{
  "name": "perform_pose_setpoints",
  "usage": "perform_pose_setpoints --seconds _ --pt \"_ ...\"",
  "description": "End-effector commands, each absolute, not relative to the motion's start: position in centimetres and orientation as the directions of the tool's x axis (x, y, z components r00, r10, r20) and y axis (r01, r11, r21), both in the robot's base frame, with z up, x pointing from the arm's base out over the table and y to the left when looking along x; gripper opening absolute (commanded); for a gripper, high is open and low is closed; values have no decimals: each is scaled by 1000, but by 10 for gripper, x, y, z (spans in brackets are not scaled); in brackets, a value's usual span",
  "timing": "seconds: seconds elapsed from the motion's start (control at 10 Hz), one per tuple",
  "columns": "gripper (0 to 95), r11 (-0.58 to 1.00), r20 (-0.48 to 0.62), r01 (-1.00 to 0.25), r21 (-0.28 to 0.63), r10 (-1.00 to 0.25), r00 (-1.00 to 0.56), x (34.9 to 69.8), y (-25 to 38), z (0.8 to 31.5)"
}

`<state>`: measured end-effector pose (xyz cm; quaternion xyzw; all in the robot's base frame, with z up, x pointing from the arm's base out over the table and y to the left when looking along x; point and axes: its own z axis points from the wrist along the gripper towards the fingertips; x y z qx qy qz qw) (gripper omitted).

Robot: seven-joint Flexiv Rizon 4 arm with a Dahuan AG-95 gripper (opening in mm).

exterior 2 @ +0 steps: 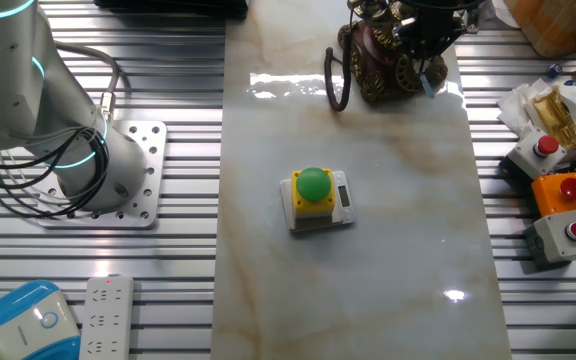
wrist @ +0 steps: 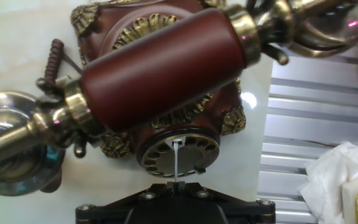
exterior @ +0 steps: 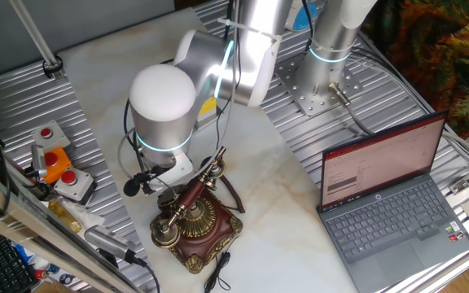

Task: Dial a number on an old rotary phone

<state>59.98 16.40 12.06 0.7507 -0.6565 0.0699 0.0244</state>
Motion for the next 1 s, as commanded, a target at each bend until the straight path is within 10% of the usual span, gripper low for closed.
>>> perform_pose_setpoints --seconds 0.1,1.0 --pt "0 -135 147 -990 -50 -981 126 601 165 120" --pt "0 -137 163 -990 -27 -978 130 627 167 108"
